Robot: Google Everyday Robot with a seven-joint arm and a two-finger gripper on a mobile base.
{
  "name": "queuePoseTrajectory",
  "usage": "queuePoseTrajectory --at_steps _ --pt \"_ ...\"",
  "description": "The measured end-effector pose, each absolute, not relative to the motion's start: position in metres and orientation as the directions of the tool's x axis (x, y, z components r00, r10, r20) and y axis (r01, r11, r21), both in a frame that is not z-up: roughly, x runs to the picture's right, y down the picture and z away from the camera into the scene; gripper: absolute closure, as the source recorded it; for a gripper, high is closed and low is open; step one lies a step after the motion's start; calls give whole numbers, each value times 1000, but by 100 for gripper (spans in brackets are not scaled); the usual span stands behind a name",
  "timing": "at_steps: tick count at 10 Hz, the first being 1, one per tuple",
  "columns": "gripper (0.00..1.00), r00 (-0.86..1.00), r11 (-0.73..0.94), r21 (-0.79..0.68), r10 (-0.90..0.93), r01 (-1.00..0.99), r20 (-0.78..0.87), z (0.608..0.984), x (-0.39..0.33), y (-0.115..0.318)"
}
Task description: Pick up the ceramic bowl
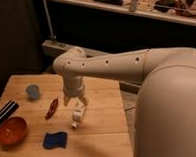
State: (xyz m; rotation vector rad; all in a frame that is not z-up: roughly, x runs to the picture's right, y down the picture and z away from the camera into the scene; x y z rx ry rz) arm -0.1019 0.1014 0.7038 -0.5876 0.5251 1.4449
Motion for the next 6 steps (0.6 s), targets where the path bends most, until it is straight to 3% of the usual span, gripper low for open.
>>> queuePoseTrajectory --at_steps 6 --pt "35 121 82 -91 756 -992 -644 706 -115 103"
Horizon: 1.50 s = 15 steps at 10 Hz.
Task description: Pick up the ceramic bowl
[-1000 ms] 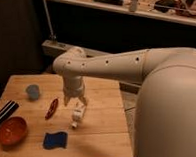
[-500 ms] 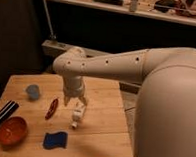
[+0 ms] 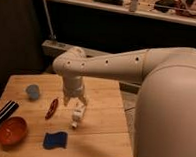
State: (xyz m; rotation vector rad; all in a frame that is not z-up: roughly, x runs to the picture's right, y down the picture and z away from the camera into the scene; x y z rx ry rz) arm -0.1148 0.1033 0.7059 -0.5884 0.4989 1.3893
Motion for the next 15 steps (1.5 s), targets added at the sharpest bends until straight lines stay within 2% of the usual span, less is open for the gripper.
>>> queuePoseTrajectory --at_steps 6,10,15 --pt "35 449 325 -313 708 -892 -545 703 -223 119" --pt "35 642 453 -463 622 -762 -448 702 -300 146" --pt "35 809 564 -584 473 -583 -350 728 -369 193"
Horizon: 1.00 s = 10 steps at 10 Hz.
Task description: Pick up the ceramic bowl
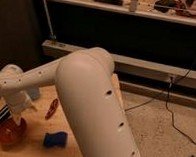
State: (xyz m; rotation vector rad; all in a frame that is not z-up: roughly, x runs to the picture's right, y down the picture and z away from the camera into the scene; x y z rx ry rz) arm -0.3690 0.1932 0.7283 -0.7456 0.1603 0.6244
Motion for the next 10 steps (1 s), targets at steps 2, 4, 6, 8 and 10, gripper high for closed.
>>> queuePoseTrajectory --at_steps 2,4,6,8,10 --pt "35 841 599 -593 425 -539 -335 744 -385 208" --pt "35 854 619 -589 396 -520 -338 758 -391 217" --pt "40 858 629 -583 371 -514 -356 772 -392 225" --pt "58 862 630 -589 352 -506 -364 775 -395 230" --pt "80 869 625 -604 334 -494 -365 772 -398 231"
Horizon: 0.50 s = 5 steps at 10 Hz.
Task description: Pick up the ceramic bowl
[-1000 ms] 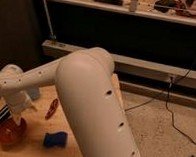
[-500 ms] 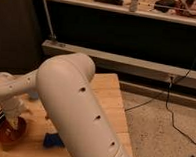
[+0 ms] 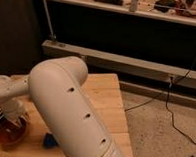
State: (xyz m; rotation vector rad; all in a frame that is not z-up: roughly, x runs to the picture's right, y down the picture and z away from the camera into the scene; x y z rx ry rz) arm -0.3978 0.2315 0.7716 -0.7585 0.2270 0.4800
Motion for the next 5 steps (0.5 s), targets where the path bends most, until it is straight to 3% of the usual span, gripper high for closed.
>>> queuePoseTrajectory --at_steps 2,5 --pt "98 869 615 -614 333 -495 -366 766 -398 225" --pt "100 820 588 -572 395 -572 -413 762 -375 186"
